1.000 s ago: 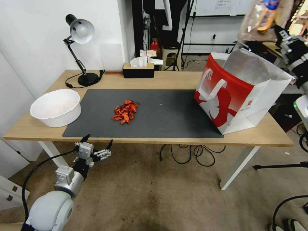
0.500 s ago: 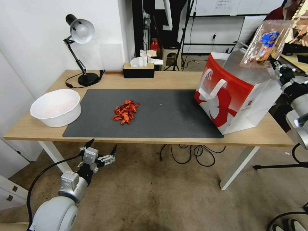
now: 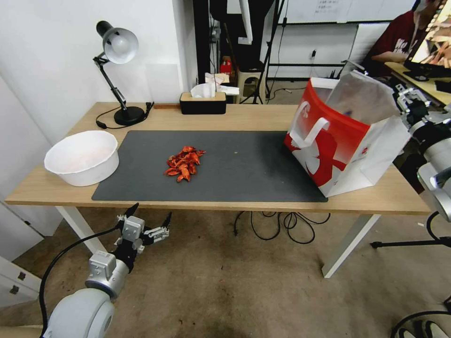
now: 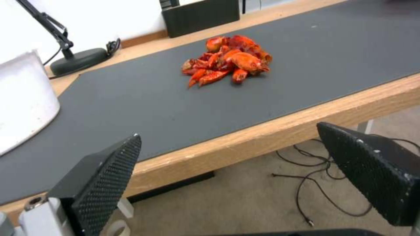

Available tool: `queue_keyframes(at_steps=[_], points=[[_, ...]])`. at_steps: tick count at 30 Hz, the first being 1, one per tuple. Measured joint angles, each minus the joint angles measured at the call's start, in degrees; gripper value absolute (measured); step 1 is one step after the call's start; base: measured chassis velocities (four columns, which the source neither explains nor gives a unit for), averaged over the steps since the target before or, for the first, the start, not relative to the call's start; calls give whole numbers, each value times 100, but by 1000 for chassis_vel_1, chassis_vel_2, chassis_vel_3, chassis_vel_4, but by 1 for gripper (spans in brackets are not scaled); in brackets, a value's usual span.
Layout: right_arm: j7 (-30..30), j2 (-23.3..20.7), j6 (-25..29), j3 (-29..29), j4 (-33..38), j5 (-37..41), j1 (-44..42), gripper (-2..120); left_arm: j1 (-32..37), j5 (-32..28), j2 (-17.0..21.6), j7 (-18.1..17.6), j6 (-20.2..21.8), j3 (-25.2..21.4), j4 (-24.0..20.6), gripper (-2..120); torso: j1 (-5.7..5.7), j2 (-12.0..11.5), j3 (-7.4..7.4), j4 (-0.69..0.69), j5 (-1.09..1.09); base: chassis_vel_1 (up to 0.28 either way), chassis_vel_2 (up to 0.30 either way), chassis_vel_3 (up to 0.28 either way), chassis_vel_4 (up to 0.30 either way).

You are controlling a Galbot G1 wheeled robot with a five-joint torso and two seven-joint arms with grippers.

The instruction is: Close the disposable takeout box, then place it into the delivery bag.

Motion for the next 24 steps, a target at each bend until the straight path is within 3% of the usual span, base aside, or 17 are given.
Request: queue_keyframes(at_steps=[6, 9, 16, 24], points=[[-373, -85, 7, 168, 200, 1, -64, 93, 14, -5, 7, -5, -4, -8, -16, 100, 0, 0, 0, 0, 1, 0, 0, 0, 0], [-605, -135, 25, 278, 348, 1, -138, 98, 8, -7, 19, -10, -4, -3, -17, 100, 0, 0, 0, 0, 0, 0, 0, 0, 0], [-1242, -157, 114, 562, 799, -91, -561, 100, -33, -19, 67, -30, 2, 17, -23, 100, 0, 0, 0, 0, 0, 0, 0, 0, 0], [-1845, 346, 254, 586, 1496, -813, -1239, 100, -40, -68, 96, -63, 3, 24, -34, 100, 0, 0, 0, 0, 0, 0, 0, 0, 0]])
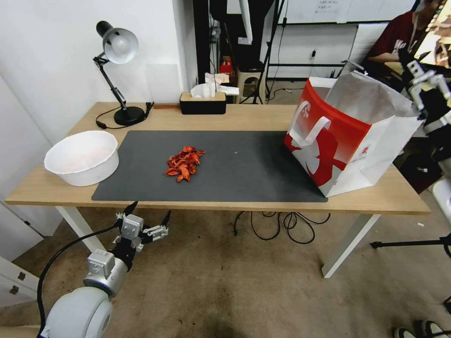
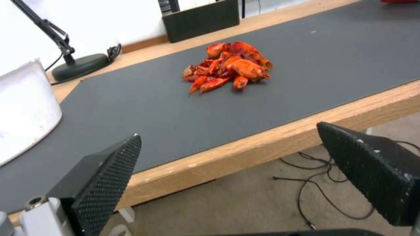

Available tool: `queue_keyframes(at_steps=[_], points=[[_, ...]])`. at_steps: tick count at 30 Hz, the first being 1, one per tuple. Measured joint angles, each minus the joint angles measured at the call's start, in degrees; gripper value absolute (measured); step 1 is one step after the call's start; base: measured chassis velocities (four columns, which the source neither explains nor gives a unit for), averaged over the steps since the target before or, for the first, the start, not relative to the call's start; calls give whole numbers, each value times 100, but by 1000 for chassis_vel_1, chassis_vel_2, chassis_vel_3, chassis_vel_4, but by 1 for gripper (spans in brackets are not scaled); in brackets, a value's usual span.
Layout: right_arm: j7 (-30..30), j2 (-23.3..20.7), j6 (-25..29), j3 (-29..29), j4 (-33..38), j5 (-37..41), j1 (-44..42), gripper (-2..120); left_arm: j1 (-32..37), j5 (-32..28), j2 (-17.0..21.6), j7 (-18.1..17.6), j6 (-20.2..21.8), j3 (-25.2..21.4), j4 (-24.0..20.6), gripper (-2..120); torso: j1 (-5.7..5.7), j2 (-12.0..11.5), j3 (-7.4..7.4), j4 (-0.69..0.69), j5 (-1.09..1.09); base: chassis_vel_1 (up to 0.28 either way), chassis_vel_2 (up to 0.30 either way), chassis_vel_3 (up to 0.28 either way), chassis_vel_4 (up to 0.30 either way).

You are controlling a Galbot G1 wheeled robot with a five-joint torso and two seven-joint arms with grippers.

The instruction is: Close the disposable takeout box, then place it into the delivery bag.

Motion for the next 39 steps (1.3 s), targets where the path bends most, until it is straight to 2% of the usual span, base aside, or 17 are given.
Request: queue_keyframes(at_steps=[4, 5, 8, 10, 15, 22, 31, 39], points=[[-250, 325, 83, -114, 201, -564, -270, 100, -31, -105, 33, -46, 38, 14, -25, 100, 0, 0, 0, 0, -1, 0, 0, 0, 0], [-434, 480, 149, -201, 229, -992, -426, 100, -48, -146, 47, -66, 63, 16, -45, 100, 0, 0, 0, 0, -1, 0, 0, 0, 0], [-539, 570, 192, -255, 230, -1278, -527, 100, -61, -174, 56, -74, 74, 13, -60, 100, 0, 0, 0, 0, -1, 0, 0, 0, 0], [-740, 765, 321, -398, 207, -1901, -779, 100, -74, -261, 75, -84, 89, -2, -87, 100, 0, 0, 0, 0, 0, 0, 0, 0, 0], [-817, 1041, 524, -661, 178, -2580, -1079, 100, -161, -336, 122, -93, 97, 3, 25, 100, 0, 0, 0, 0, -1, 0, 0, 0, 0], [-1021, 1687, 1209, -1070, -72, -4188, -1663, 100, -233, -378, 74, -162, 78, 12, 77, 100, 1, 0, 0, -1, 0, 0, 0, 0, 0], [-1063, 2171, 1560, -1317, -37, -4995, -1962, 100, -218, -612, -7, -215, 67, -172, 30, 100, 0, 0, 0, 1, -1, 0, 0, 0, 0], [-1107, 2612, 2064, -1358, -132, -6146, -2372, 100, -212, -806, -38, -269, 4, -352, 48, 100, 0, 0, 0, 0, 0, 0, 0, 0, 0]])
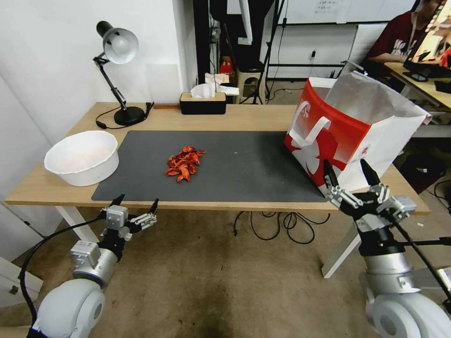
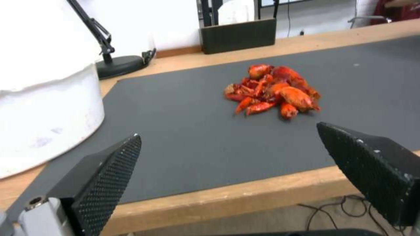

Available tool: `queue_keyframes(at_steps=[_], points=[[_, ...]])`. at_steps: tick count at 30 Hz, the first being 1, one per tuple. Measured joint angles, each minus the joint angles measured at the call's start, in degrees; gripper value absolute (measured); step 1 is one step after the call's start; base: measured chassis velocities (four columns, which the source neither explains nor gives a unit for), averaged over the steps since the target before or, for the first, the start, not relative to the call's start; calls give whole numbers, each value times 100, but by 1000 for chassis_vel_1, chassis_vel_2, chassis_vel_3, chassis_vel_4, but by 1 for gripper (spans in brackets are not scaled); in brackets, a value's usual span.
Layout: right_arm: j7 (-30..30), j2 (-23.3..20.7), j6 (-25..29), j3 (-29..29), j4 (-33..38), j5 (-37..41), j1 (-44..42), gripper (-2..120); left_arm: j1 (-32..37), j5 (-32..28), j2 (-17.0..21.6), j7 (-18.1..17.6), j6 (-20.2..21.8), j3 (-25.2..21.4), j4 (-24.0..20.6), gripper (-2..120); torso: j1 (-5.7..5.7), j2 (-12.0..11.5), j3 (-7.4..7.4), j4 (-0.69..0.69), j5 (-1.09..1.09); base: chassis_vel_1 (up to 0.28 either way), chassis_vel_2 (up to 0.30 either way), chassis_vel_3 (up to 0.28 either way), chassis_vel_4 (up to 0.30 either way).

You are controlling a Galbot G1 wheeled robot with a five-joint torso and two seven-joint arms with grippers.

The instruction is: Close the disposable takeout box, then place it into the delivery bag.

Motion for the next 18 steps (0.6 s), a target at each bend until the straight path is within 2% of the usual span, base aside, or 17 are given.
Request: queue_keyframes(at_steps=[5, 7, 12, 15, 18], points=[[0, 207, 325, 5, -340, -450, -83, 100, -9, -12, -48, -8, -22, 17, -10, 100, 0, 0, 0, 0, 1, 0, 0, 0, 0], [-56, 380, 621, 40, -678, -628, -145, 100, 10, -1, -79, -10, -56, 32, -10, 100, 0, -1, 0, 0, 2, 0, 0, 0, 0], [-210, 571, 866, 48, -1146, -628, -266, 100, 61, 34, -98, -10, -292, 57, 77, 100, 0, -1, 0, 0, 0, 0, 0, 0, 0], [-247, 589, 861, 46, -1330, -482, -248, 100, 72, 46, -99, -10, -334, 64, 113, 100, 0, -1, 0, 0, 1, 0, 0, 0, 0], [-253, 576, 557, 3, -1417, -238, -191, 100, 73, 89, -110, -10, -340, 105, 132, 100, 0, -1, 0, 0, 0, 0, 0, 0, 0]])
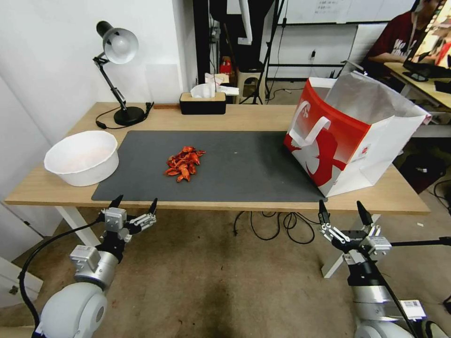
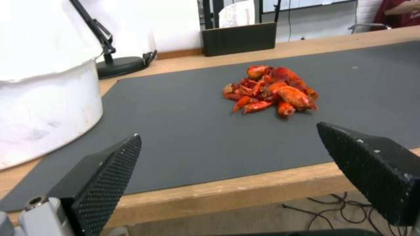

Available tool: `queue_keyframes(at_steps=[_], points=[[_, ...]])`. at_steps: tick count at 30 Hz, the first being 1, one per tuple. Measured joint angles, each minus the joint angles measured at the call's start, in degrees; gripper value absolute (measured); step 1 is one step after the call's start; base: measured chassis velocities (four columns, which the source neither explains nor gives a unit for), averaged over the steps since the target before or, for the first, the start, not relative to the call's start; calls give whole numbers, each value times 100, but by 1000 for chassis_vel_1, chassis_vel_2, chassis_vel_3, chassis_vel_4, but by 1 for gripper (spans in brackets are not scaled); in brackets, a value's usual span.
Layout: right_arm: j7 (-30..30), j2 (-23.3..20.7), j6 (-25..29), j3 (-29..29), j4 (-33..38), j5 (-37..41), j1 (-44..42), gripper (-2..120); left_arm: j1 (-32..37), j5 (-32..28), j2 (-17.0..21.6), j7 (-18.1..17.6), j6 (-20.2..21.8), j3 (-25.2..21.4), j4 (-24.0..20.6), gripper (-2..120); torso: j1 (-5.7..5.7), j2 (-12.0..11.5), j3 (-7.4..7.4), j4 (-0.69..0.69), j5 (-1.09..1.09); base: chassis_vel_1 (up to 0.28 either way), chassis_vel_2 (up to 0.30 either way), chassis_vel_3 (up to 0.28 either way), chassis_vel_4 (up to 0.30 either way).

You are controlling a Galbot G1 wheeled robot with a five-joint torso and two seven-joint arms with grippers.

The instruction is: Close the disposable takeout box, then place it into the delivery bag.

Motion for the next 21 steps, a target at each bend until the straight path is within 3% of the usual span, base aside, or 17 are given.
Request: queue_keyframes(at_steps=[10, 21], points=[[4, 69, -541, -200, -145, 84, 80, 100, 20, 76, -49, -7, -186, 42, 16, 100, 0, 0, 0, -1, 0, 0, 0, 0, 0], [9, 153, -576, -347, -166, -157, 208, 100, 139, 102, -132, 1, -428, 40, -23, 100, 0, 0, 0, 0, 0, 0, 0, 0, 0]])
